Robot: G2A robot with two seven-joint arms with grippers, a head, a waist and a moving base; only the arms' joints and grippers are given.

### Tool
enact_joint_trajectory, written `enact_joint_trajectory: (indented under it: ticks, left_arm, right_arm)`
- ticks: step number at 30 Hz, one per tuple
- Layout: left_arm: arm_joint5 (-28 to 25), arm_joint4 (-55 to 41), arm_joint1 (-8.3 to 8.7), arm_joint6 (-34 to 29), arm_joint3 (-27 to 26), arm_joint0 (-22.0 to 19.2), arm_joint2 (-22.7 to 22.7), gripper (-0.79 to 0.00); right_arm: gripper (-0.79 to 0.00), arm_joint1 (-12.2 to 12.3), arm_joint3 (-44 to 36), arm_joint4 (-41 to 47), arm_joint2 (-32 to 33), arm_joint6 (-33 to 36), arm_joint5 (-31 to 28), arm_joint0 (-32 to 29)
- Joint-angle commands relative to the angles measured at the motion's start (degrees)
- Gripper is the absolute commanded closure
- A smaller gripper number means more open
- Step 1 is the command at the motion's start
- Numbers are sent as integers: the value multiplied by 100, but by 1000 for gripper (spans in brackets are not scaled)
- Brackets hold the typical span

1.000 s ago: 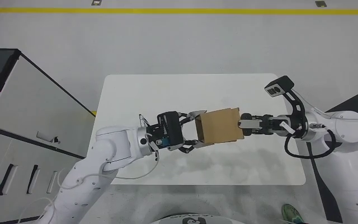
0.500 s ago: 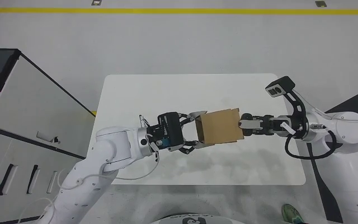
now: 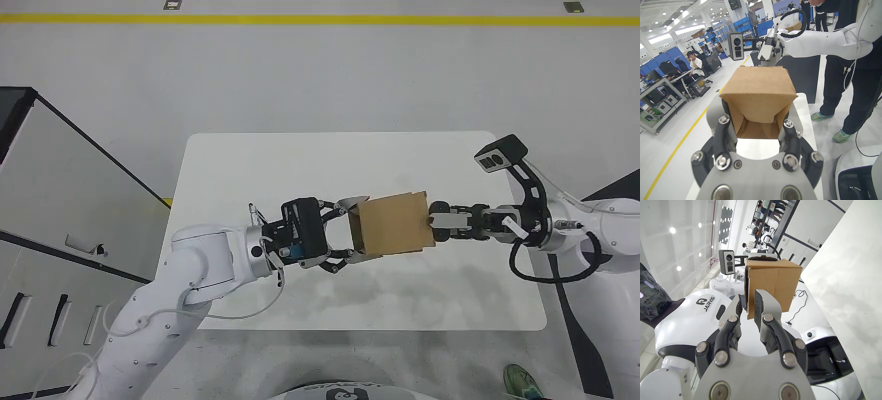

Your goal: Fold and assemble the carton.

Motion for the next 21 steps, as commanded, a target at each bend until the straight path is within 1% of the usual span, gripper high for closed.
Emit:
enact_joint_trajectory:
  ticks: [1,5,10,11,12,14,16,21]
  left_arm:
    - [-4,0,0,2,5,-6,5,0]
    - [5,-4,0,6,20,-18,1,0]
    - [-17,0,1,12,26,-33,0,0]
    - [-18,-1,1,13,28,-36,1,0]
    - [-17,-2,1,13,31,-40,2,0]
    - [-29,-5,1,9,38,-48,9,0]
    - [-29,-11,0,12,42,-57,12,0]
    - [-28,-7,0,-1,49,-73,20,0]
  right_arm:
    - [-151,1,6,-1,-5,-5,-2,6]
    - [-154,1,22,-6,-26,-12,5,25]
    - [-123,1,31,-6,-60,-16,-2,58]
    - [-114,1,34,-6,-68,-13,2,62]
    - [-77,1,36,-7,-75,-8,10,68]
    - [-52,3,39,-25,-84,-8,22,77]
    - [-9,4,41,-25,-93,1,35,82]
    - [0,11,43,-74,-97,6,71,92]
